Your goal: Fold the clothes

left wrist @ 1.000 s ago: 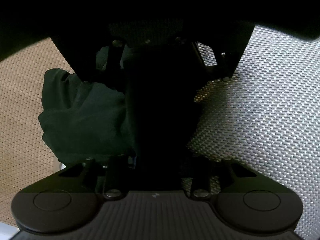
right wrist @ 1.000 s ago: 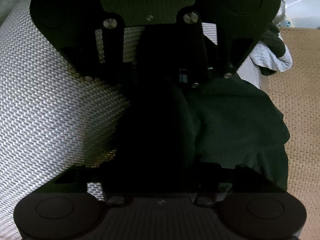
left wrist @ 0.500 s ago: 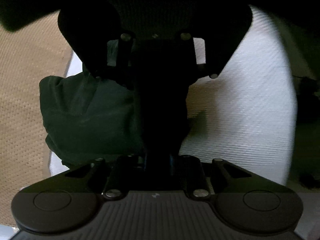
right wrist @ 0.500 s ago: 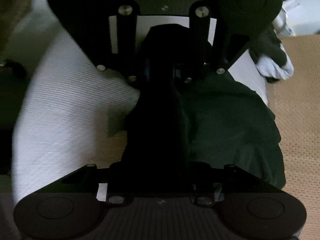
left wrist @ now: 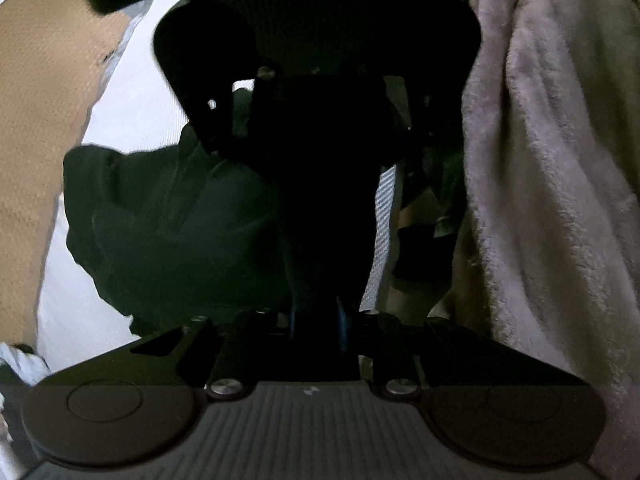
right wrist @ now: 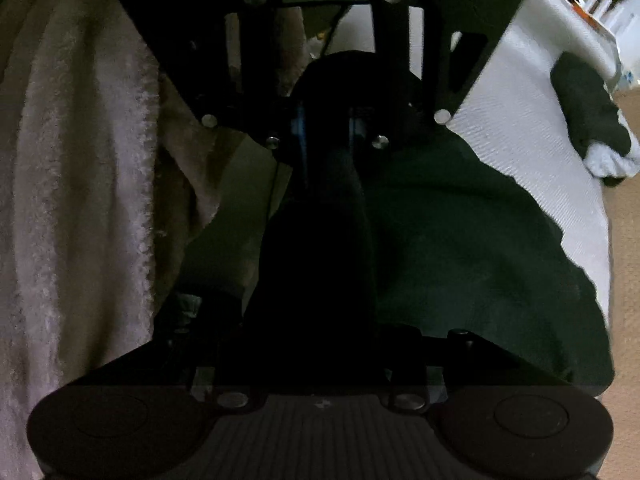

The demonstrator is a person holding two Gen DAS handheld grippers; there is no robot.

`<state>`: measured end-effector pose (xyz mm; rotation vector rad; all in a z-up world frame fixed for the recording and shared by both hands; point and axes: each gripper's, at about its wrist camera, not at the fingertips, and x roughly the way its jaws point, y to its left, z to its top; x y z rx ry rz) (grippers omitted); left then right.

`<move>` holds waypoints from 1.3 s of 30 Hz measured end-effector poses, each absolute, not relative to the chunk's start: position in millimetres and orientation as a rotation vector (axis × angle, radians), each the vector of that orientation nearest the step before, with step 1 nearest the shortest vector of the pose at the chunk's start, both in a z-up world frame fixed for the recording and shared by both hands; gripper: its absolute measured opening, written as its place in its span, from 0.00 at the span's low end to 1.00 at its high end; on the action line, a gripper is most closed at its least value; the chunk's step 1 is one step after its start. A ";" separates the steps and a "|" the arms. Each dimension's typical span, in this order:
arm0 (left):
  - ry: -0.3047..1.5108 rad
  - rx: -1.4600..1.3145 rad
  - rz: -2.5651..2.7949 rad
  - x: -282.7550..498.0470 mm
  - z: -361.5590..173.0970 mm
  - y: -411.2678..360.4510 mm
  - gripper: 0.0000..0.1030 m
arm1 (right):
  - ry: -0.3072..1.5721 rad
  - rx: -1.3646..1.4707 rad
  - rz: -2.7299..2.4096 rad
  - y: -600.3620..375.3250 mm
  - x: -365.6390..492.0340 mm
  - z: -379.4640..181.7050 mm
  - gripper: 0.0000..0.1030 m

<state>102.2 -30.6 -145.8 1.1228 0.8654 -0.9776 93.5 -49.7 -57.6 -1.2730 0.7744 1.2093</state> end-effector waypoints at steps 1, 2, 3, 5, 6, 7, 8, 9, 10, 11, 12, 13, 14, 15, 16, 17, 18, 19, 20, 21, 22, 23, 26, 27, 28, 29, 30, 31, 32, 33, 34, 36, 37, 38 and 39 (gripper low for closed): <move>0.868 1.128 -0.976 107.3 -145.4 -32.0 0.20 | 0.772 -1.282 1.205 -48.5 91.3 -59.4 0.38; 0.870 1.135 -0.974 111.3 -144.8 -33.4 0.20 | 0.764 -1.296 1.199 -47.6 88.3 -59.9 0.38; 0.864 1.138 -0.975 107.9 -143.3 -34.1 0.20 | 0.754 -1.308 1.195 -47.8 85.8 -58.7 0.38; 0.849 1.133 -0.975 102.0 -138.0 -34.8 0.20 | 0.747 -1.301 1.194 -51.0 85.8 -51.2 0.38; 0.839 1.116 -0.969 105.2 -128.5 -31.0 0.20 | 0.746 -1.289 1.195 -53.4 87.5 -44.2 0.38; 0.829 1.098 -0.964 109.1 -117.9 -26.5 0.20 | 0.745 -1.277 1.195 -55.9 89.2 -37.3 0.38; 0.819 1.086 -0.959 110.6 -109.3 -25.1 0.20 | 0.746 -1.263 1.197 -58.6 92.5 -28.7 0.38; 0.808 1.078 -0.953 104.2 -103.4 -21.7 0.20 | 0.749 -1.246 1.201 -61.5 97.1 -18.8 0.38; 0.795 1.079 -0.946 103.5 -94.6 -21.6 0.20 | 0.751 -1.234 1.203 -62.1 105.3 -9.5 0.38; 0.782 1.081 -0.938 104.1 -85.3 -22.2 0.20 | 0.751 -1.224 1.204 -60.9 116.3 -0.7 0.38; 0.771 1.088 -0.930 108.8 -74.7 -23.3 0.20 | 0.751 -1.214 1.205 -59.8 127.4 8.1 0.38; 0.762 1.095 -0.922 114.2 -64.0 -24.5 0.20 | 0.757 -1.202 1.209 -60.6 137.1 17.4 0.38; 0.757 1.102 -0.917 104.0 -54.6 -25.3 0.20 | 0.768 -1.188 1.216 -63.1 145.6 27.1 0.38; 0.747 1.111 -0.912 108.2 -44.0 -27.1 0.20 | 0.780 -1.173 1.223 -65.6 154.1 36.7 0.38; 0.745 1.110 -0.905 119.9 -36.9 -29.2 0.20 | 0.793 -1.157 1.226 -65.7 164.2 45.5 0.38; 0.744 1.107 -0.898 132.5 -30.5 -31.3 0.20 | 0.809 -1.140 1.226 -63.8 175.5 53.4 0.38; 0.743 1.105 -0.892 145.1 -24.1 -33.4 0.20 | 0.825 -1.124 1.224 -66.8 190.3 58.4 0.38; 0.742 1.103 -0.885 157.7 -17.7 -35.6 0.20 | 0.843 -1.107 1.220 -73.7 207.9 61.0 0.38; 0.741 1.100 -0.878 170.3 -11.3 -37.7 0.21 | 0.855 -1.094 1.211 -77.2 220.3 64.1 0.38; 0.743 1.093 -0.866 184.3 -7.0 -39.2 0.21 | 0.864 -1.084 1.198 -78.1 228.5 67.6 0.38; 0.746 1.083 -0.849 198.9 -3.8 -40.8 0.21 | 0.872 -1.074 1.184 -78.9 236.8 71.2 0.38; 0.748 1.069 -0.830 213.9 -2.4 -42.3 0.21 | 0.877 -1.069 1.166 -82.6 242.9 75.7 0.38; 0.740 1.022 -0.773 255.2 2.4 -45.8 0.21 | 0.888 -1.067 1.100 -81.2 285.5 68.6 0.38; 0.738 1.010 -0.755 270.5 2.2 -46.8 0.21 | 0.893 -1.065 1.077 -79.6 301.5 64.8 0.38; 0.742 0.993 -0.739 284.2 -0.5 -47.2 0.21 | 0.898 -1.056 1.058 -79.6 314.9 61.6 0.38; 0.748 0.976 -0.723 297.5 -3.5 -47.4 0.21 | 0.905 -1.039 1.040 -82.0 325.0 59.2 0.38; 0.757 0.964 -0.708 310.6 -9.3 -48.5 0.21 | 0.913 -1.020 1.022 -85.3 334.2 57.2 0.38; 0.766 0.952 -0.694 323.6 -15.5 -49.7 0.21 | 0.919 -1.001 1.006 -87.8 343.9 53.0 0.39; 0.778 0.944 -0.677 335.4 -23.3 -51.6 0.23 | 0.923 -0.981 0.991 -89.8 354.2 46.8 0.42; 0.780 0.946 -0.650 346.6 -32.3 -53.9 0.23 | 0.930 -0.961 0.975 -91.1 364.4 39.9 0.42; 0.786 0.932 -0.625 356.7 -41.4 -55.6 0.23 | 0.940 -0.946 0.961 -92.4 374.0 31.9 0.42; 0.796 0.900 -0.582 374.2 -59.7 -58.3 0.23 | 0.960 -0.928 0.936 -95.5 391.7 14.9 0.46; 0.797 0.884 -0.566 381.3 -69.0 -59.3 0.24 | 0.967 -0.921 0.918 -97.1 399.7 6.1 0.51; 0.800 0.862 -0.558 386.6 -78.1 -58.7 0.26 | 0.971 -0.913 0.902 -99.8 405.5 -1.5 0.56; 0.803 0.839 -0.552 391.4 -87.2 -57.8 0.27 | 0.969 -0.900 0.893 -103.1 409.5 -8.0 0.57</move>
